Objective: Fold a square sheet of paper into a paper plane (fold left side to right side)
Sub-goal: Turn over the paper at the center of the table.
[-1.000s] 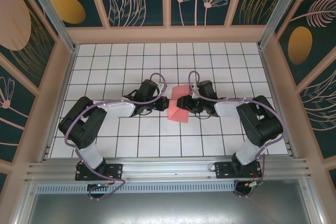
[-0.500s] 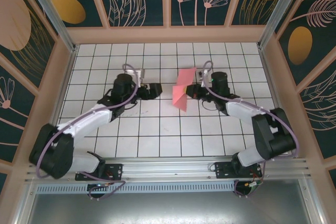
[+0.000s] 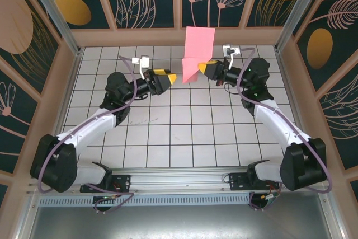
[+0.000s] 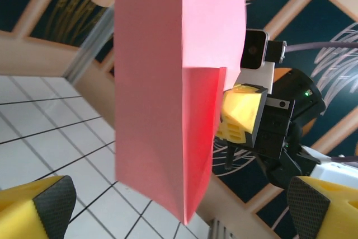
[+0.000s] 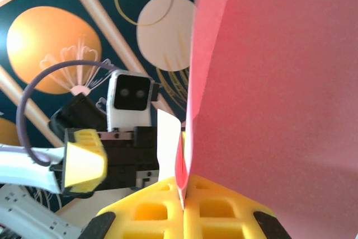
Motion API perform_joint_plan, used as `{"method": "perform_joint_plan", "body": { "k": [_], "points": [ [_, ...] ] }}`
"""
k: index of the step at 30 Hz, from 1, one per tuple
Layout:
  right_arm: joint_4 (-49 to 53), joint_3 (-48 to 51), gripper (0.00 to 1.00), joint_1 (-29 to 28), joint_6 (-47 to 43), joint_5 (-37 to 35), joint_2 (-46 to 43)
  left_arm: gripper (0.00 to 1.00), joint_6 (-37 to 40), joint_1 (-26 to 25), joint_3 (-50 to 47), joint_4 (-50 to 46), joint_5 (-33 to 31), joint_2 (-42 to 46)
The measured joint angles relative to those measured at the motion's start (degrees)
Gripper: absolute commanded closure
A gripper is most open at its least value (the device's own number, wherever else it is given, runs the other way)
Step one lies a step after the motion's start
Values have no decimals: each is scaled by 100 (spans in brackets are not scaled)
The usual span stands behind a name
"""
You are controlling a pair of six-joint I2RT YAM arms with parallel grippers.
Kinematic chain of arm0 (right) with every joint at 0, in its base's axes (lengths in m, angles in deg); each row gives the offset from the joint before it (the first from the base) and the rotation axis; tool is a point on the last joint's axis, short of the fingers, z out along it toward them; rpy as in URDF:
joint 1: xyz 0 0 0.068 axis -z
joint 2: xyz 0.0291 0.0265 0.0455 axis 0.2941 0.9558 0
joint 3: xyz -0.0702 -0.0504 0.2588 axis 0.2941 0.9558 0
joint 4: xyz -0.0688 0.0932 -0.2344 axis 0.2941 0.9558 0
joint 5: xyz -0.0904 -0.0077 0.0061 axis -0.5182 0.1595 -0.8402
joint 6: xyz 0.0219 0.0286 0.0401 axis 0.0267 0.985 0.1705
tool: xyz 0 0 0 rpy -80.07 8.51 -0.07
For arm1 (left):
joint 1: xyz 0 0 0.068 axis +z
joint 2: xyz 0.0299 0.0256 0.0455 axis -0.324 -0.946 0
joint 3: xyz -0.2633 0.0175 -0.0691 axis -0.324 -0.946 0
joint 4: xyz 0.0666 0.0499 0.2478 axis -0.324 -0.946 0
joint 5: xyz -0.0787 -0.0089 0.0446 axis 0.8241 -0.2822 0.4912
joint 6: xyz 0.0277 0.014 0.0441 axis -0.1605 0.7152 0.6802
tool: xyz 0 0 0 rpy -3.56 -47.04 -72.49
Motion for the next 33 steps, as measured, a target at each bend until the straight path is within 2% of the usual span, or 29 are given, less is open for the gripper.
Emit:
{"method": "perform_joint_plan", "body": {
  "k": [4,9,12,17,20,23,26,28,31,33],
  "points": [
    [42,-225,100,-291,-31,127,13,4,-236,-138,247,476,380,-269],
    [44,-361,100,-463,-17,251,76,23,-367,-289,560,645,570,-466],
    [44,-363,100,-490,20,293,76,37,-387,-313,640,734,612,-516],
    [160,-361,100,-490,24,293,76,75,-433,-341,651,813,664,-527],
    [216,-326,95,-490,24,269,74,89,-315,-365,671,750,656,-527],
    [308,-267,85,-481,22,208,68,100,-149,-365,673,535,601,-527],
    [525,-210,70,-470,-66,109,33,100,66,-372,675,216,468,-527],
    [776,-184,55,-426,-155,-26,-31,100,251,-376,675,-74,315,-525],
    [1502,-175,33,-334,-614,-605,-238,100,704,-374,772,-929,-98,-492],
    [2052,-181,24,-291,-903,-1174,-393,100,1051,-387,892,-1572,-496,-448]
  ]
}}
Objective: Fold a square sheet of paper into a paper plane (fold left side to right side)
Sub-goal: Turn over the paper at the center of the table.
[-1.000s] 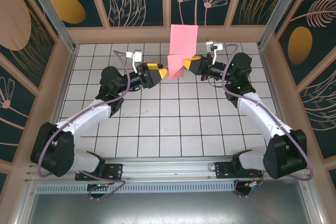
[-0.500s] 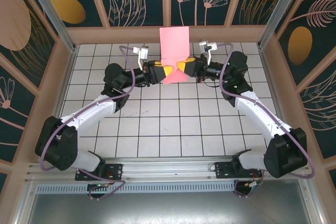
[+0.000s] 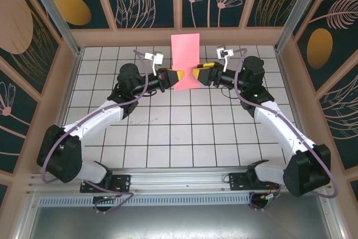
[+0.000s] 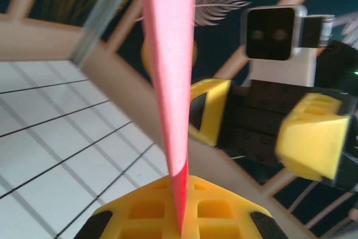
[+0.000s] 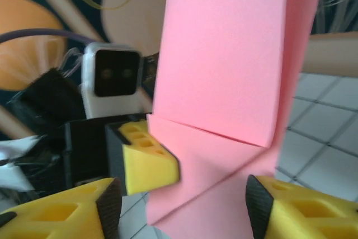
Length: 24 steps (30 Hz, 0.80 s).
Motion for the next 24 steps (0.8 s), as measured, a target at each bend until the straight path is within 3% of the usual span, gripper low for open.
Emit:
{"method": "perform_joint_plan", "body": {
  "k": [5,8,13,18,24],
  "points": [
    [1530,-13,3,46,-479,-2391,-295,100,918,-98,197,-1722,-1419,273],
    [2131,105,1,146,-450,-3751,-398,100,1270,-402,396,-2728,-2465,310],
    [2785,501,1,310,-275,-5296,-509,100,1266,-1220,960,-4675,-4616,125],
    [3119,575,1,313,-188,-6078,-505,100,579,-1974,2094,-6640,-6347,-931],
    [3294,575,1,315,-149,-6645,-439,100,-455,-2527,3460,-8776,-7361,-3117]
  ]
}}
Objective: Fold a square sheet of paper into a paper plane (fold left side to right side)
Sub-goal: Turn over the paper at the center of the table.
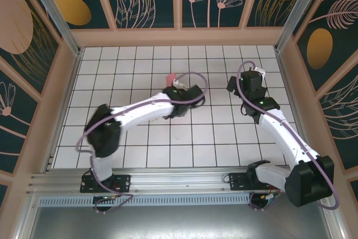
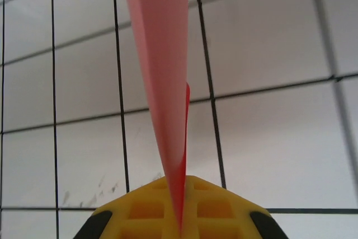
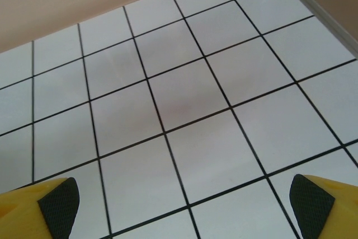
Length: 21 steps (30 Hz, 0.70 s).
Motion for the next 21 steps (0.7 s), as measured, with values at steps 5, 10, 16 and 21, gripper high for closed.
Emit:
{"method": "perform_joint_plan", "body": {
  "k": [5,10,16,21],
  "points": [
    [26,9,1,22,0,-72,20,100,-374,-136,280,-914,-7,-1215],
    [48,46,1,101,-7,-70,20,97,-337,-114,841,-1172,313,-1569],
    [85,122,1,214,-24,-57,9,85,-59,-33,1510,-1058,916,-1910],
    [90,127,1,256,-31,55,7,68,258,151,1849,-933,1451,-2085]
  ]
}}
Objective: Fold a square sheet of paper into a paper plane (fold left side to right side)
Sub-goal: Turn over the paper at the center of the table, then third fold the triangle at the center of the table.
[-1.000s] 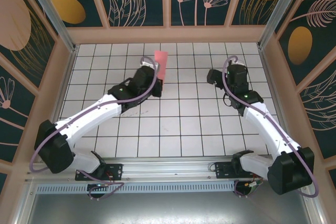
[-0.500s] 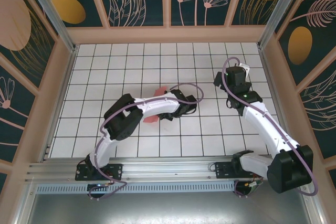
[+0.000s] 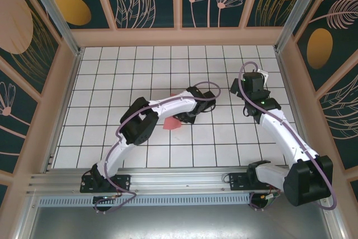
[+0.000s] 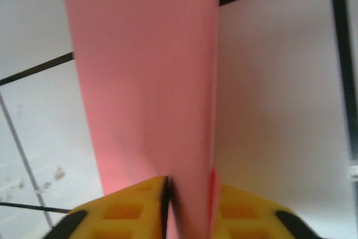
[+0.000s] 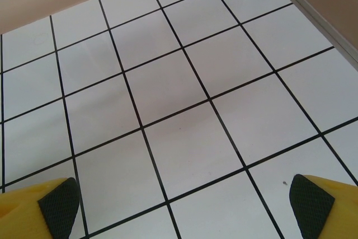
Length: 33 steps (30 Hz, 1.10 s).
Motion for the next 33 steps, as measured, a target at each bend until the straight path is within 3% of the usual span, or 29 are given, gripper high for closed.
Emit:
{"method": "perform_joint_plan", "body": {
  "k": [8,14,16,18,20,24,27,33],
  "points": [
    [17,42,1,28,-11,345,107,44,435,332,293,706,1123,15],
    [13,42,6,26,-22,970,297,38,608,603,-271,1718,2168,470],
    [-11,42,14,26,-52,1327,378,38,629,693,-553,2033,2380,772],
    [-111,42,34,24,-44,1801,505,37,649,809,-1029,2483,2588,1233],
    [-275,42,47,13,0,2286,686,37,651,975,-1644,2955,2800,1818],
    [-813,39,66,-166,273,3285,1322,35,645,1580,-3152,4124,3230,3187],
    [-1115,-85,76,-542,463,3735,1963,33,573,2127,-4273,5029,3451,4041],
    [-1528,-804,81,-1292,697,4081,3276,30,216,2885,-6142,6699,3943,4850]
  ]
}}
